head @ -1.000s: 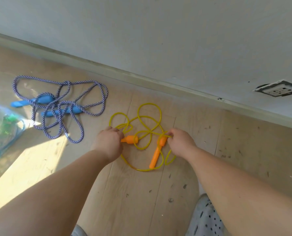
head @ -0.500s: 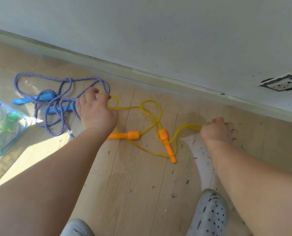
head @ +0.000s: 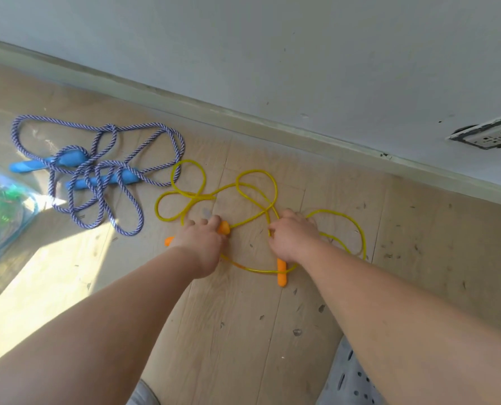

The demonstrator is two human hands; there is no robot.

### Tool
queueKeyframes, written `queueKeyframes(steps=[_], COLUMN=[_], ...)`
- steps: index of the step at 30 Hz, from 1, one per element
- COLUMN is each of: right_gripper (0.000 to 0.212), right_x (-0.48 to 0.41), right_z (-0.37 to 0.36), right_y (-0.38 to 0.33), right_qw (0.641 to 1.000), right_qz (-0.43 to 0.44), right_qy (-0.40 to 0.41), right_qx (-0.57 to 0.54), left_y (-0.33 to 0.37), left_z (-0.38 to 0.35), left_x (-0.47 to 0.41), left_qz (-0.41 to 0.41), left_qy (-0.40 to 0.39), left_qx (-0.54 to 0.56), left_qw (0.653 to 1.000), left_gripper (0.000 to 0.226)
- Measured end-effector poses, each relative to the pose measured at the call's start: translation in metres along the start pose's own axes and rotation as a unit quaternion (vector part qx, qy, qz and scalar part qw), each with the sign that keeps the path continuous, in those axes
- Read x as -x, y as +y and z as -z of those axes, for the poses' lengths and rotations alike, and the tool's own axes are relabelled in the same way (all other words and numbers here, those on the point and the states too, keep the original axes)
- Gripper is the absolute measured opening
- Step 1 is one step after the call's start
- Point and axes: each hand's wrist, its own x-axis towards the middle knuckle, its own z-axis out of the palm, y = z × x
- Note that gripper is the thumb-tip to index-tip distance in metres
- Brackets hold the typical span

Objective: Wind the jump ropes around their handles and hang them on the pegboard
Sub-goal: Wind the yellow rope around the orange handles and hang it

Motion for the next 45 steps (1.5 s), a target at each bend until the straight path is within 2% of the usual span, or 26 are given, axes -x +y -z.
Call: queueKeyframes(steps=[3,7,10,12,13,15,18,20,23,25,28,31,33,34,36,38,40,42,45], right_gripper=[0.030,0.026,0.029,0.025,0.024,0.027,0.037,0.038,0.037,0.034,0.028,0.026,0.028,0.032,0.032,0.039,0.045,0.040,0.031], right_x=[0.010,0.032,0.062,0.091,0.102,0.148,0.235,0.299,0.396,0.462,0.557,0.632,0.667,0.681,0.705,0.726,0.744,0.760,0.785], right_z=[-0.003,0.019,0.052,0.082,0.094,0.135,0.198,0.241,0.306,0.349,0.408,0.452,0.469,0.474,0.478,0.474,0.470,0.467,0.464], right_y=[0.012,0.027,0.030,0.029,0.028,0.025,0.019,0.016,0.010,0.006,0.003,0.006,0.011,0.014,0.022,0.032,0.044,0.059,0.085], right_qw=[0.998,0.972,0.942,0.917,0.908,0.903,0.906,0.904,0.889,0.873,0.849,0.811,0.775,0.759,0.741,0.728,0.710,0.689,0.641], right_qz=[-0.018,-0.032,-0.020,-0.017,-0.021,-0.012,0.032,0.041,0.049,0.045,0.024,-0.005,-0.028,-0.037,-0.036,-0.016,0.007,0.015,0.017], right_qy=[0.037,0.175,0.226,0.241,0.255,0.275,0.298,0.315,0.362,0.381,0.397,0.439,0.452,0.449,0.437,0.422,0.391,0.350,0.306], right_qx=[-0.043,-0.152,-0.248,-0.316,-0.330,-0.329,-0.299,-0.287,-0.276,-0.302,-0.349,-0.387,-0.441,-0.470,-0.508,-0.540,-0.585,-0.635,-0.704], left_y=[0.000,-0.004,0.004,0.015,0.020,0.036,0.057,0.069,0.078,0.079,0.075,0.067,0.065,0.066,0.073,0.087,0.108,0.140,0.191], left_z=[0.007,0.034,0.067,0.093,0.101,0.131,0.181,0.217,0.278,0.325,0.389,0.435,0.458,0.468,0.486,0.501,0.508,0.511,0.513], left_x=[0.003,0.020,0.054,0.092,0.106,0.159,0.252,0.315,0.408,0.469,0.549,0.613,0.645,0.657,0.674,0.685,0.693,0.704,0.718], left_qz=[0.006,0.007,-0.007,-0.001,0.004,0.004,-0.002,0.002,-0.003,-0.007,0.010,-0.010,-0.046,-0.054,-0.040,0.022,0.065,0.054,0.026], left_qy=[0.005,0.091,0.170,0.208,0.224,0.244,0.280,0.306,0.335,0.322,0.254,0.160,0.180,0.226,0.303,0.326,0.308,0.281,0.263], left_qx=[0.048,0.205,0.340,0.434,0.468,0.514,0.569,0.575,0.566,0.565,0.519,0.457,0.410,0.418,0.526,0.615,0.642,0.689,0.741], left_qw=[0.999,0.974,0.925,0.876,0.855,0.822,0.773,0.759,0.753,0.759,0.816,0.875,0.893,0.878,0.793,0.717,0.699,0.666,0.617], left_gripper=[0.038,0.040,0.030,0.021,0.025,0.037,0.028,0.031,0.039,0.040,0.049,0.045,0.050,0.058,0.076,0.081,0.060,0.042,0.040])
